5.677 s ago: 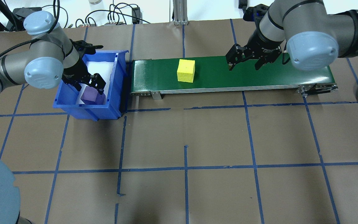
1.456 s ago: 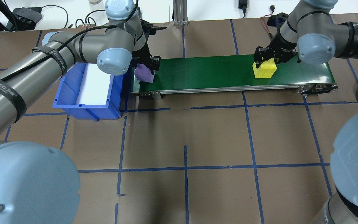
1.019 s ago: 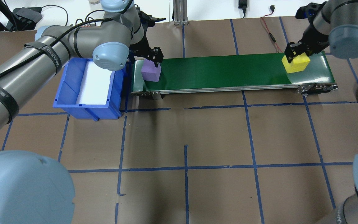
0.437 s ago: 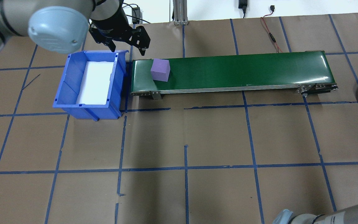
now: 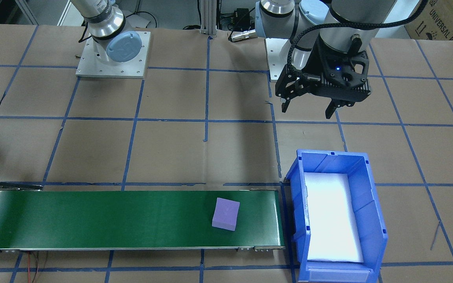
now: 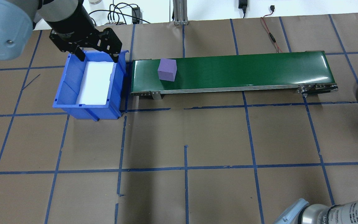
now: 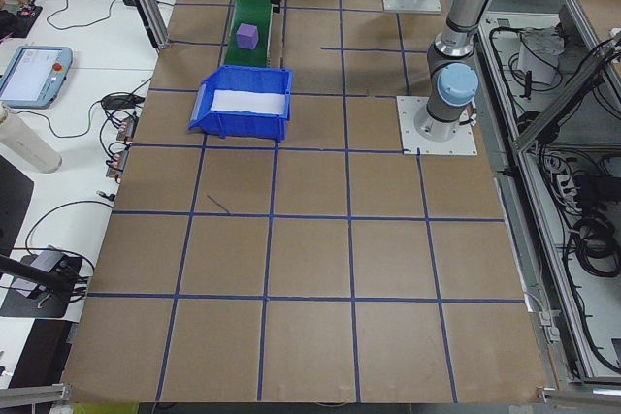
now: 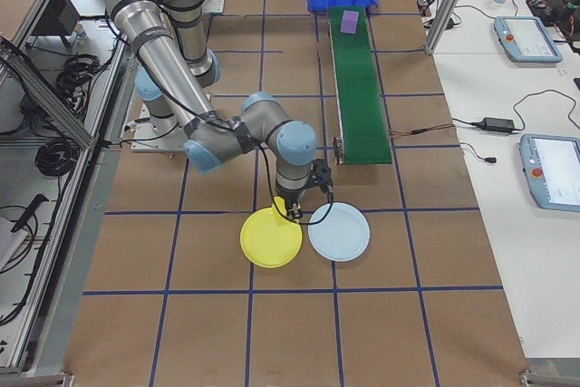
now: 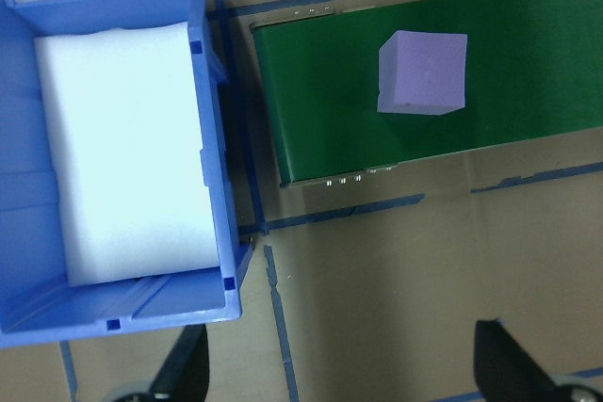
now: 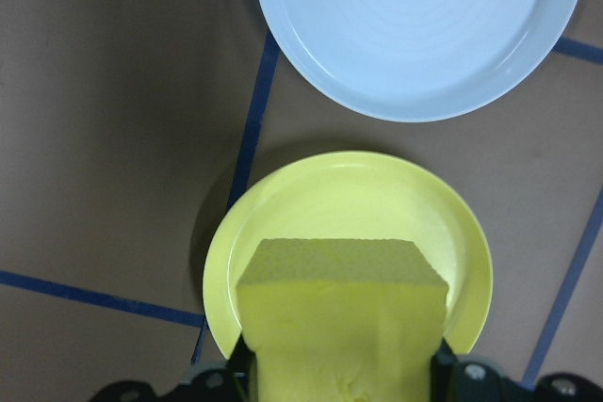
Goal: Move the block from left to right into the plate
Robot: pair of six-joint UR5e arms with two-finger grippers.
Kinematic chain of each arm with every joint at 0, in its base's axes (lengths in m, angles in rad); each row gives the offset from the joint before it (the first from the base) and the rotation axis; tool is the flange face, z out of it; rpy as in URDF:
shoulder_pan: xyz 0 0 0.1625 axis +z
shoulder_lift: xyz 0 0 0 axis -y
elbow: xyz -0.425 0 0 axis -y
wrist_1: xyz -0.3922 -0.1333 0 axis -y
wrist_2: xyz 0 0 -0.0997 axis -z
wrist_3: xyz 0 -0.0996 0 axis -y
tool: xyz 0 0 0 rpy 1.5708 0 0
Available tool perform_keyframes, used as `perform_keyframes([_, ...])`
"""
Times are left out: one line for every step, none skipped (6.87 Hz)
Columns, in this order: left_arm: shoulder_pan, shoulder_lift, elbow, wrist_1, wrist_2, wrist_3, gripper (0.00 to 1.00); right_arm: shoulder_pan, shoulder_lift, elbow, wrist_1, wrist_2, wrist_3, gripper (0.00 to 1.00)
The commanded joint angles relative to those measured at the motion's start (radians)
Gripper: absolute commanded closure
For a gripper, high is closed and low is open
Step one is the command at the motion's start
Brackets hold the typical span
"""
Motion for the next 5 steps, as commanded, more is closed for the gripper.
perform_keyframes([0.012,0.020,-0.036,0.004,0.001,0.000,0.00,-0.057,0.084,0.037,-0.022,0.000,-0.011,0.77])
perform_keyframes([0.011,0.026,-0.037,0.005,0.001,0.000,0.00,-0.066,0.087,0.038,-0.025,-0.003,-0.009,0.66])
perform_keyframes([0.012,0.026,-0.037,0.006,0.001,0.000,0.00,-0.080,0.090,0.040,-0.022,-0.018,-0.011,0.01])
perform_keyframes([0.012,0.026,-0.037,0.009,0.000,-0.007,0.00,-0.088,0.090,0.049,-0.022,-0.018,-0.011,0.00])
perform_keyframes([0.015,0.028,-0.036,0.020,0.000,-0.015,0.00,-0.088,0.081,0.049,-0.021,-0.015,-0.001,0.00])
